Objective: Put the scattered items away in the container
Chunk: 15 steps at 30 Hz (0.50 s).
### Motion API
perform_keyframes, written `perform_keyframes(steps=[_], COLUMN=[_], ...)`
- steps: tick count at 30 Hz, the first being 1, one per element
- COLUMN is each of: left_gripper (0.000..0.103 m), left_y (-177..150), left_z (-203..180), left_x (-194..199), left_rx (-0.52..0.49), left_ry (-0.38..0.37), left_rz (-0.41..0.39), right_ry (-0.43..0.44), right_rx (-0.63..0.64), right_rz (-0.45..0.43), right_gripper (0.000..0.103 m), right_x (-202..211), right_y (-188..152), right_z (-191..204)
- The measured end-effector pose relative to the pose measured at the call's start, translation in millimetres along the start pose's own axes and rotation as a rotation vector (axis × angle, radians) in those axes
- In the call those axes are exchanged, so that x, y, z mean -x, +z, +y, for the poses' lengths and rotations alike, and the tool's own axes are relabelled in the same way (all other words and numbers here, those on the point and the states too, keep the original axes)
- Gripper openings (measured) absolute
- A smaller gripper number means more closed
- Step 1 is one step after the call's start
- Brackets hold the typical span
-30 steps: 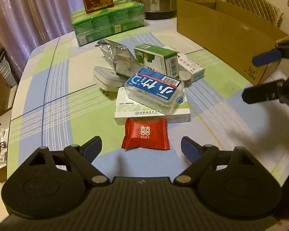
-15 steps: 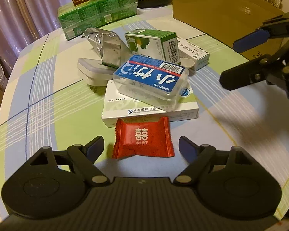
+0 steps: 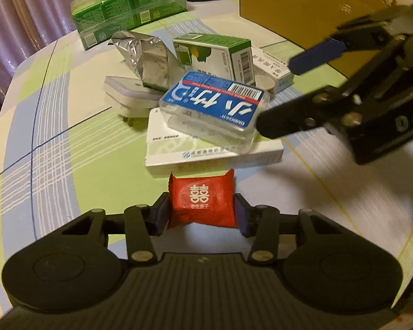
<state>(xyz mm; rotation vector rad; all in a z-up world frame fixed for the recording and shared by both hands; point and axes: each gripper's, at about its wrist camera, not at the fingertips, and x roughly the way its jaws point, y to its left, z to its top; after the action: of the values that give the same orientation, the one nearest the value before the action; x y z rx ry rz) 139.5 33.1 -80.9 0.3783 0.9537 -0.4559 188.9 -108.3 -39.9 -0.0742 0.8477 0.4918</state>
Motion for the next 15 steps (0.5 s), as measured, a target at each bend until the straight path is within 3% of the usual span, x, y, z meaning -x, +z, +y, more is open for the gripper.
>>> perform_keyframes(steps=[15], left_gripper=[0.042], left_y=[-7], left_z=[24], left_x=[18], left_rx=[0.047], left_ry=[0.013], left_rz=[-0.014], right_ry=[-0.046], right_rx=[0.031], right_rz=[0.073], right_gripper=[0.057], right_x=[-52], right_y=[18], right_z=[17])
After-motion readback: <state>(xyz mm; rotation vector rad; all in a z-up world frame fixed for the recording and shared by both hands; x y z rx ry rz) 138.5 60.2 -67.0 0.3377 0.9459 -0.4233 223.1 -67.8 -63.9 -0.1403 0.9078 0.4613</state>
